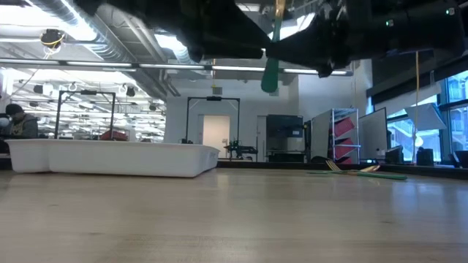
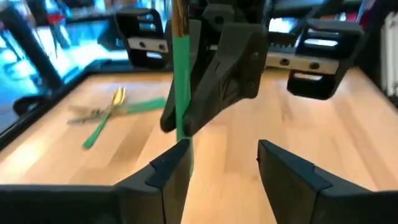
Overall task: Sort silverware
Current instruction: Put the green knife into the white cutlery tray
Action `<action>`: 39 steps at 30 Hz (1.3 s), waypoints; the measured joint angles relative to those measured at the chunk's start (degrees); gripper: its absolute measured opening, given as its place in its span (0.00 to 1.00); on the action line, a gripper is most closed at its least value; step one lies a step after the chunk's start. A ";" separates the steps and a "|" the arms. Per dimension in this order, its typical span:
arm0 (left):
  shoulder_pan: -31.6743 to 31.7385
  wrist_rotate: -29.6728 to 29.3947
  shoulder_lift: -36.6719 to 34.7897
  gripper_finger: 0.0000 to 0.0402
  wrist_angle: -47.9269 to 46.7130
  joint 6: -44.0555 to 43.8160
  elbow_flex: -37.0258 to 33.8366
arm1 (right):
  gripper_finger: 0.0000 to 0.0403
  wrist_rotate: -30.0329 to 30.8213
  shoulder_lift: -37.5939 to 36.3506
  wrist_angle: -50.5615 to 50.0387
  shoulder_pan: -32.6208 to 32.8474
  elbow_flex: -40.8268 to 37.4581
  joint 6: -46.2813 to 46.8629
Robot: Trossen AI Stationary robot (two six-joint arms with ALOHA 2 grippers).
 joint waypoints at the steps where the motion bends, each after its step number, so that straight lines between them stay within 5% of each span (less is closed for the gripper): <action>1: -0.22 -0.03 0.57 0.44 4.79 0.98 -1.83 | 0.03 -0.96 -0.14 0.48 0.02 -0.02 -0.11; 7: -1.12 0.69 8.47 0.41 41.43 6.63 -10.37 | 0.03 -4.25 -0.18 4.62 0.04 -0.06 -0.40; 11: -1.08 0.85 13.79 0.40 49.48 7.13 -9.95 | 0.03 -5.63 -0.18 5.75 0.00 -0.09 -0.43; 22: 1.03 0.69 15.49 0.36 46.27 -1.85 -8.42 | 0.03 -5.58 -0.24 6.03 -0.11 0.25 -0.58; 30: 0.10 1.59 10.36 0.40 30.97 -13.93 -12.24 | 0.03 -7.07 -0.24 4.18 0.11 0.28 -1.75; 39: 4.08 7.88 10.40 0.56 41.03 -9.74 -12.64 | 0.03 -8.88 -0.24 6.36 0.02 0.28 -3.21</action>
